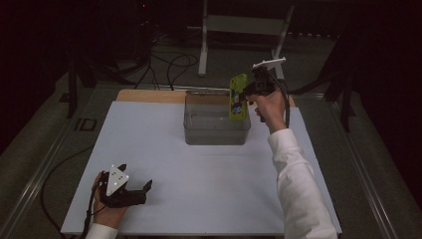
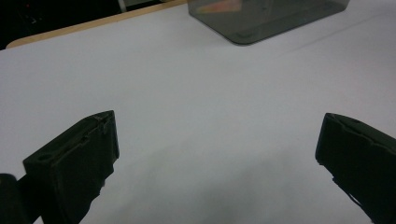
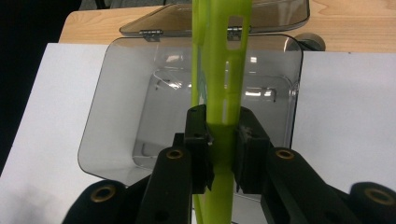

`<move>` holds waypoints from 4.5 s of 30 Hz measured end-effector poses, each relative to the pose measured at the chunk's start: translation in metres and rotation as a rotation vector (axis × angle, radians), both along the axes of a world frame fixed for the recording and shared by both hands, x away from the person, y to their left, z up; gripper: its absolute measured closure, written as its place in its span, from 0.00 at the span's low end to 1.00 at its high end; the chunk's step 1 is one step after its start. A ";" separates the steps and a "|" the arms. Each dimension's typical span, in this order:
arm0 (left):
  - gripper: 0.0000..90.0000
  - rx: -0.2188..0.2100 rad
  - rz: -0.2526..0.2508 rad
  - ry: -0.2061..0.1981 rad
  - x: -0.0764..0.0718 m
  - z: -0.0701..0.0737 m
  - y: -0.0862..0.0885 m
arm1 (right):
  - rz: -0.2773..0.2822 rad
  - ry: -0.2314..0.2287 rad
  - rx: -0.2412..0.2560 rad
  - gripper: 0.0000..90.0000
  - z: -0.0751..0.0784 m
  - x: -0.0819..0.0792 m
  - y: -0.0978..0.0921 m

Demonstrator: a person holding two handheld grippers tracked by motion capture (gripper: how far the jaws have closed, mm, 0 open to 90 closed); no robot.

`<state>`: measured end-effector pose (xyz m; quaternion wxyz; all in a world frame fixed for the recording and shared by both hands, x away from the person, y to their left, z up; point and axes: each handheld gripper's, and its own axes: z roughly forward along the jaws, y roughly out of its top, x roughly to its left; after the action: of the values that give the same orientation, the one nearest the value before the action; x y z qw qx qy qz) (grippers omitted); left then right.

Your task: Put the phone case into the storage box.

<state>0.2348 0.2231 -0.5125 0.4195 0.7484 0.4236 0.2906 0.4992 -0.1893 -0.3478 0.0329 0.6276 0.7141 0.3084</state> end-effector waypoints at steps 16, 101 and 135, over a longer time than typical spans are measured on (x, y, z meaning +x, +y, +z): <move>0.00 0.000 0.000 -0.002 0.000 0.000 0.000 | -0.027 0.018 -0.024 0.87 -0.014 0.006 -0.002; 0.00 -0.002 0.000 0.001 0.000 0.000 0.001 | -0.068 0.150 -0.198 0.86 -0.088 0.019 0.015; 0.00 -0.004 -0.001 -0.001 0.000 0.000 0.001 | -0.127 0.149 -0.179 0.86 -0.096 0.026 0.018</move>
<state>0.2344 0.2244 -0.5120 0.4211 0.7478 0.4237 0.2899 0.5251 -0.1710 -0.4433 0.0550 0.6873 0.6980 0.1934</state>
